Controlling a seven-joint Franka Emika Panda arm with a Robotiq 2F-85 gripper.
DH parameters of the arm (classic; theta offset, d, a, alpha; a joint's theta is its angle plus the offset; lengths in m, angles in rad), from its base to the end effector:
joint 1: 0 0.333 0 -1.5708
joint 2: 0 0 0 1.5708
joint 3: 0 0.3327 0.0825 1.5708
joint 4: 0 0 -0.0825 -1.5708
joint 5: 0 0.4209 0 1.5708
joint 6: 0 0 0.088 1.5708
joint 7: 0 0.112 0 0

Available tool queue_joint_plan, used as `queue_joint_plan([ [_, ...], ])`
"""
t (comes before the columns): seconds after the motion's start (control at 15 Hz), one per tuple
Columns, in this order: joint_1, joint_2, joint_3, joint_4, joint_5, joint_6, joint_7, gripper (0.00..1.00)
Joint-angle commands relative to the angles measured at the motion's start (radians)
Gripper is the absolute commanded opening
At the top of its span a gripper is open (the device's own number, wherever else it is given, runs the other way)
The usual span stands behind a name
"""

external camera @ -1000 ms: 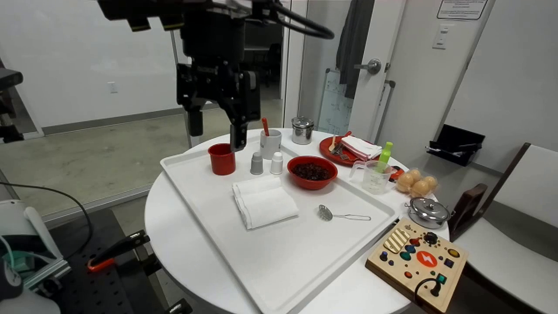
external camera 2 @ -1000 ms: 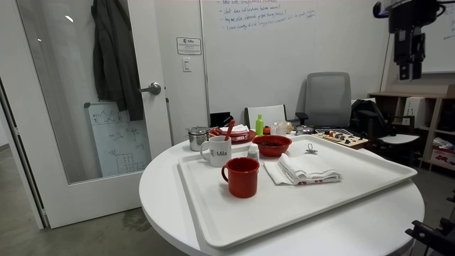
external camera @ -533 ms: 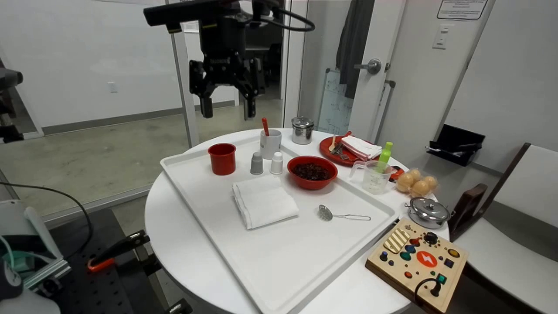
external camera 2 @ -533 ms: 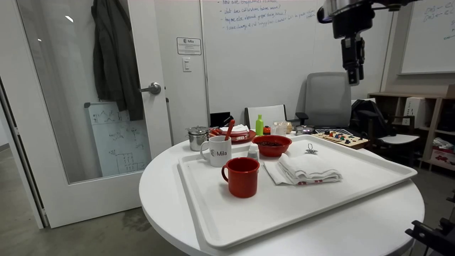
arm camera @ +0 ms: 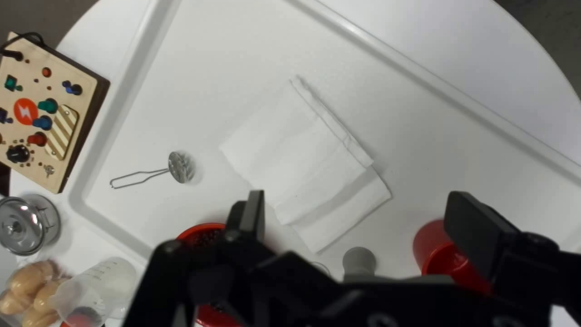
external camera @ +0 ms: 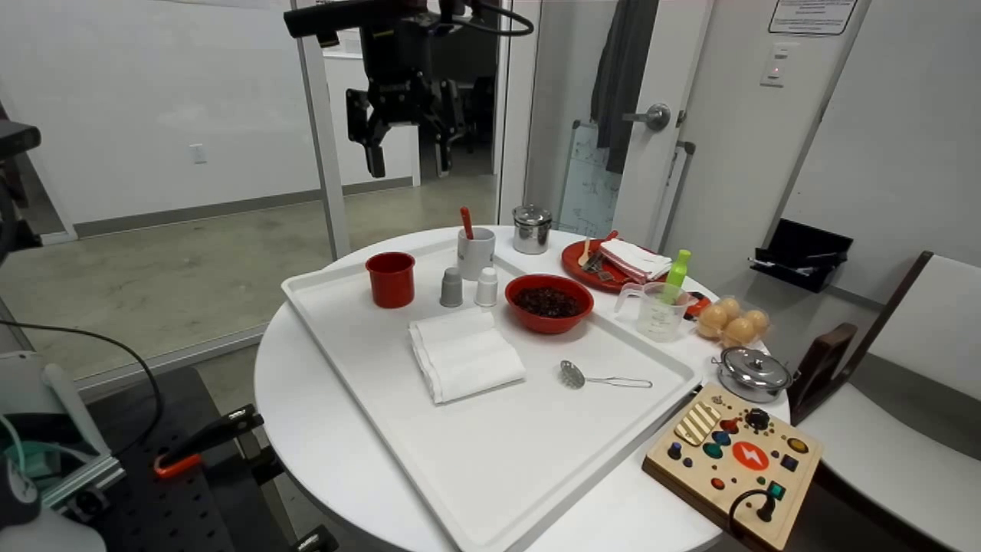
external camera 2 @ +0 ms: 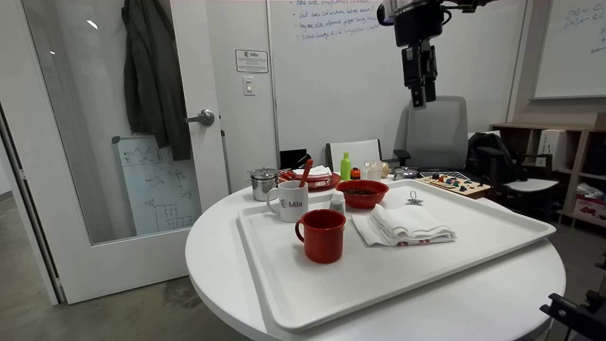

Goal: Put the salt cellar in the red cup

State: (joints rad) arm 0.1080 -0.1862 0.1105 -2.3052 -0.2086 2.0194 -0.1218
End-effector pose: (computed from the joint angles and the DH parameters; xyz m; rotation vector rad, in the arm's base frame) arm 0.4897 0.0960 0.4069 2.8606 0.6362 -0.1348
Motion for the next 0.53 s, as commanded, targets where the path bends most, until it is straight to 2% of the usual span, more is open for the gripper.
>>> queue_joint_plan([
  [0.0,-0.028,-0.066,-0.022,-0.106,-0.044,0.030,0.034,1.00],
  [0.13,-0.050,-0.073,-0.045,-0.176,-0.027,0.131,0.077,1.00],
  [0.47,-0.055,-0.040,-0.063,-0.279,0.060,0.511,0.125,1.00],
])
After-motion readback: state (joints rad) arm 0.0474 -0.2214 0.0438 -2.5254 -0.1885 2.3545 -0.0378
